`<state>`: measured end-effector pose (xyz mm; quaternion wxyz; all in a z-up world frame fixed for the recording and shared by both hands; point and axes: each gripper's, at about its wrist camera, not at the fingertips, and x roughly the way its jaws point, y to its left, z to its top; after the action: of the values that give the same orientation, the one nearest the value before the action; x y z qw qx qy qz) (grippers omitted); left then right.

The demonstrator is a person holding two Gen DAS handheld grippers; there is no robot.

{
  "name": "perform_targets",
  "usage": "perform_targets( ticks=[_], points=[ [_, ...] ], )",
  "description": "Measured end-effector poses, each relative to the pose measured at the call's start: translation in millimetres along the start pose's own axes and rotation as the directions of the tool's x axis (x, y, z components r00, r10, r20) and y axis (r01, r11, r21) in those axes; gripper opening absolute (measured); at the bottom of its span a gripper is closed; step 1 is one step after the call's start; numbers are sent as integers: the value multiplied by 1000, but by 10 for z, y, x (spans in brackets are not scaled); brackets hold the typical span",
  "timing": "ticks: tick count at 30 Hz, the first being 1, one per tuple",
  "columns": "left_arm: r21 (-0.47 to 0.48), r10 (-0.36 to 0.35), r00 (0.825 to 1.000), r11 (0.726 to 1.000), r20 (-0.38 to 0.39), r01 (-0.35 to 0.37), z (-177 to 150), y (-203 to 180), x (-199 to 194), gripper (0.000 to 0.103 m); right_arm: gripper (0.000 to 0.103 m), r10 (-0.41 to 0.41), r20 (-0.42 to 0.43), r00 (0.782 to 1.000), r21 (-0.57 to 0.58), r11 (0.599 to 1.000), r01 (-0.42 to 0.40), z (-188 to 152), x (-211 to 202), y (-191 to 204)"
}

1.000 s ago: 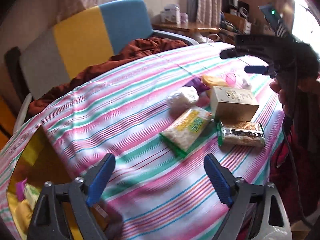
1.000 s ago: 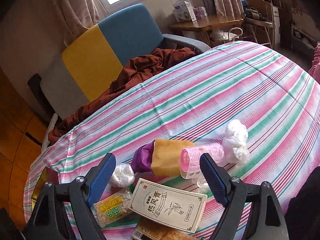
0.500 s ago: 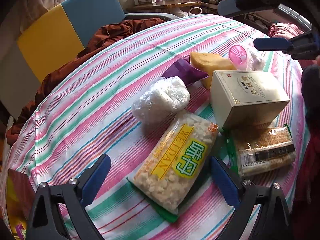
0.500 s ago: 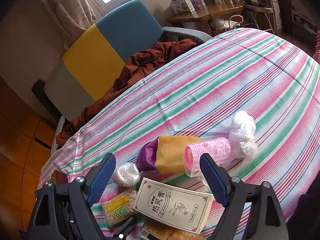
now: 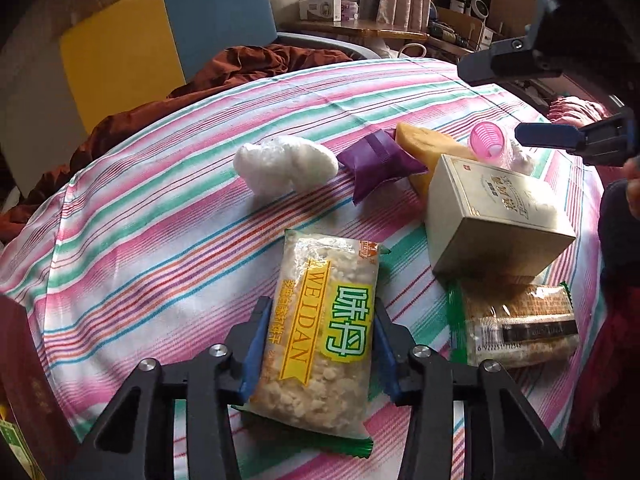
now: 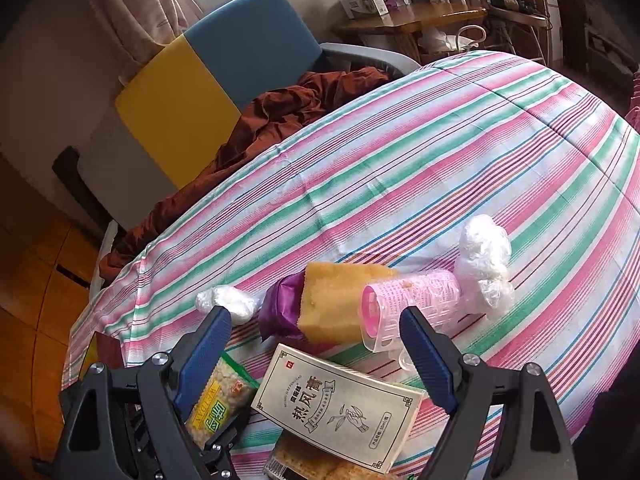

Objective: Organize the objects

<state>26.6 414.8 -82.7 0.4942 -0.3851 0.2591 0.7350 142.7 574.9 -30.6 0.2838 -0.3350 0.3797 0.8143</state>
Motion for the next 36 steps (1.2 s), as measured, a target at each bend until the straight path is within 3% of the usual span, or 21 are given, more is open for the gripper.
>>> perform_targets(
  ticks=[11,24,33,36],
  points=[
    [-23,34,995,999,97,-32,-598,-109,-370,47,88,10,-29,1000,1,1000,-10,-22,48,4],
    [-18,37,989,999,142,-35,-658,-66,-357,47,93,-94,-173,980,-186,981,62,-224,358,274],
    [-39,14,987,999,158,-8,-688,-28,-364,48,92,-186,-215,959,-327,939,108,-334,393,461],
    [-46,10,987,999,162,-3,-698,-24,-369,48,92,-246,-239,939,-402,906,135,-374,389,507]
  ],
)
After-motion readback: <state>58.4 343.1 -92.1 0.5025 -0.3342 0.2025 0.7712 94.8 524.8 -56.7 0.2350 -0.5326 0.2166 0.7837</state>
